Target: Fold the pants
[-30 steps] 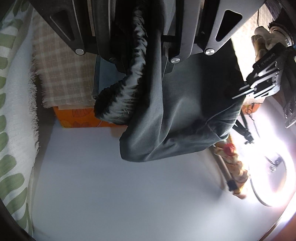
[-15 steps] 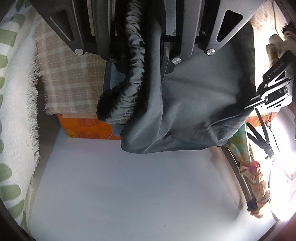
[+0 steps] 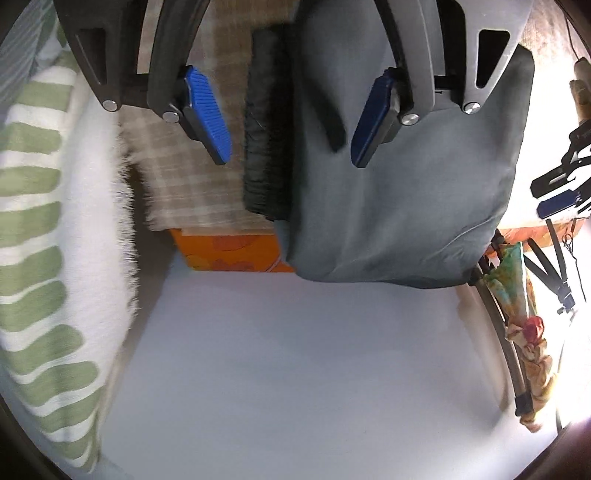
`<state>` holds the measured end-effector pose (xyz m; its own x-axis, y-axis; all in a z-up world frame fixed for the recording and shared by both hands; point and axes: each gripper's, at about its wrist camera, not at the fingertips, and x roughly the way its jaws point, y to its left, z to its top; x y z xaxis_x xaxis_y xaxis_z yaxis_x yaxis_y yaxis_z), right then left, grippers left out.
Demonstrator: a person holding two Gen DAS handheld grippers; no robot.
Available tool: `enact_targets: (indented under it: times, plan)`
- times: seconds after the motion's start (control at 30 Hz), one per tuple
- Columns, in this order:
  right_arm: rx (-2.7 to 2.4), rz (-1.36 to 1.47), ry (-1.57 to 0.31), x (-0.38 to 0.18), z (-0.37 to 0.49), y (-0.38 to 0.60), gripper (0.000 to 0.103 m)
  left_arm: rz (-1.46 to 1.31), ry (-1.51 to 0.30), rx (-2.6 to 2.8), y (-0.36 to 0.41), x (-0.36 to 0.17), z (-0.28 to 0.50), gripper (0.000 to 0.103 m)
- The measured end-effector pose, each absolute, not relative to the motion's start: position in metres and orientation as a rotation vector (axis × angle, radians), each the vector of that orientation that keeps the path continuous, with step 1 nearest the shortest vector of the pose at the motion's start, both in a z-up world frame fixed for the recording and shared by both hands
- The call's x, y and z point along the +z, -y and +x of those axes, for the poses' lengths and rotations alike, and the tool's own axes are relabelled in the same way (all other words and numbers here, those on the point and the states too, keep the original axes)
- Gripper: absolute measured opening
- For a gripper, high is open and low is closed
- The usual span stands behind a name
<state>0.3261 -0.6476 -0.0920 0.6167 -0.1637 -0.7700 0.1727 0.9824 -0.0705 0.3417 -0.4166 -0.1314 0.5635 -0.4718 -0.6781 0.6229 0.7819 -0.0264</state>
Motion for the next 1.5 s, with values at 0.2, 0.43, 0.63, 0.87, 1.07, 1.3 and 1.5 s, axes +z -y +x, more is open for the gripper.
enact_targets:
  times: [0.2,0.43,0.63,0.87,1.07,1.3,1.5]
  plan:
    - [-0.213,-0.032,-0.807,-0.053,0.277,0.617,0.089,0.205,-0.696,-0.657,0.385,-0.103,0.304,0.062]
    - [-0.229,-0.012,-0.747,-0.025,0.221,0.58,0.096,0.201,-0.654,-0.638,0.338,-0.073,0.252,0.075]
    - [-0.235,-0.02,-0.705,-0.013,0.17,0.531,0.102,0.188,-0.616,-0.618,0.3,-0.058,0.207,0.08]
    - [-0.217,-0.022,-0.684,-0.016,0.115,0.472,0.103,0.174,-0.589,-0.602,0.253,-0.051,0.144,0.08]
    - [-0.193,-0.008,-0.666,-0.025,0.077,0.43,0.103,0.174,-0.611,-0.533,0.221,-0.058,0.103,0.082]
    - [-0.182,-0.009,-0.644,-0.031,0.043,0.396,0.103,0.094,-0.642,-0.411,0.182,-0.066,0.08,0.083]
    - [-0.181,-0.012,-0.637,-0.033,0.027,0.383,0.103,0.094,-0.643,-0.378,0.17,-0.071,0.062,0.083]
